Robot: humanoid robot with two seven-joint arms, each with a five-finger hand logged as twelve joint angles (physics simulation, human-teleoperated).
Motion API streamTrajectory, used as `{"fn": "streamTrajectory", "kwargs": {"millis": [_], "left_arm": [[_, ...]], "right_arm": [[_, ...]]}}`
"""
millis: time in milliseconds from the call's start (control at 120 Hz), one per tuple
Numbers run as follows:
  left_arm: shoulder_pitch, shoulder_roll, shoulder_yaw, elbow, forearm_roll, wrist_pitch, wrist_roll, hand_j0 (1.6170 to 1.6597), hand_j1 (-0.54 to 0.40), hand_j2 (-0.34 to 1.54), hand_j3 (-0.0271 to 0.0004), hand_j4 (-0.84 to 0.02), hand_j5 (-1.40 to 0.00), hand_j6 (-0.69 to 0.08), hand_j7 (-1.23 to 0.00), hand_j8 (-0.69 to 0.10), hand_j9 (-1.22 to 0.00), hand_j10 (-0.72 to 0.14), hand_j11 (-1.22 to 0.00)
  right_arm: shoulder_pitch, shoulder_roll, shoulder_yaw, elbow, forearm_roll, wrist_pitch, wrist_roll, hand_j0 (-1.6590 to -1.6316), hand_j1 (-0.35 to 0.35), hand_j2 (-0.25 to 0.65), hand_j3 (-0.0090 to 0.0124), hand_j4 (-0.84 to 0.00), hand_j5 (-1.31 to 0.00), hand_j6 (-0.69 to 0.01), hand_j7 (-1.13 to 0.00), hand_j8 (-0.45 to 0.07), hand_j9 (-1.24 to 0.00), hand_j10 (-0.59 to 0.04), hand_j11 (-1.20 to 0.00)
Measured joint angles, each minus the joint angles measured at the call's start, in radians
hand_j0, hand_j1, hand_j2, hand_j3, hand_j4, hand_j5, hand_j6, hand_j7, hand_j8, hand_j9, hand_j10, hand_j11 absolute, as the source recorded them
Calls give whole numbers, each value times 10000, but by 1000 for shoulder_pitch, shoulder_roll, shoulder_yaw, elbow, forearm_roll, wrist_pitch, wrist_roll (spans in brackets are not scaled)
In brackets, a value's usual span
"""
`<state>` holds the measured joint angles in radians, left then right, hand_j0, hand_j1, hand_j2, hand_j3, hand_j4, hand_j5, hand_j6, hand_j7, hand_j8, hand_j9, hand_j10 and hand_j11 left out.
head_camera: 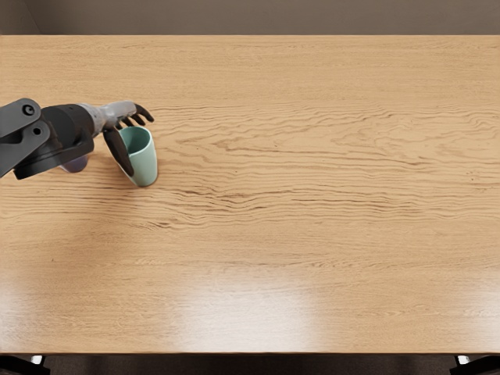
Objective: Pick up cup and place in cup with left hand
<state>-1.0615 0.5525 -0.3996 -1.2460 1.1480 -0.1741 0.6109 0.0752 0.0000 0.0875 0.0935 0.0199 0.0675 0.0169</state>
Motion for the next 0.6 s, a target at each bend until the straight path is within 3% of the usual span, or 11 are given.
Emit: {"fn": "streamTrajectory", "kwargs": {"millis": [133,183,483,600], "left_arm": [[-3,-1,7,1,0,-2,0,16581,-388,932,0,-2779,-3637,-2789,-3635,-2785,-3634,-2770,-3635],[-2,-2,11,1,0,-2,0,16581,-1040,1274,0,-2916,-3875,-2926,-3872,-2922,-3872,-2907,-3873],[-9,0,27,1,3,-6,0,16568,-803,828,0,-3913,-4902,-3387,-5019,-3831,-5017,-3819,-5016],[-11,0,32,0,1,-7,0,16554,-719,807,0,-4417,-5486,-3434,-5666,-3569,-5693,-4258,-5695]], "right_arm": [[0,0,0,0,0,0,0,-16581,-3491,0,0,-5,-1,-7,0,-5,-1,-3,0],[0,0,0,0,0,0,0,-16581,-3491,0,0,-5,-1,-6,0,-5,-1,-3,0],[0,0,0,0,0,0,0,-16581,-3491,0,0,-5,-1,-7,0,-5,-1,-3,0],[0,0,0,0,0,0,0,-16581,-3491,0,0,-5,-1,-7,0,-5,-1,-3,0]]}}
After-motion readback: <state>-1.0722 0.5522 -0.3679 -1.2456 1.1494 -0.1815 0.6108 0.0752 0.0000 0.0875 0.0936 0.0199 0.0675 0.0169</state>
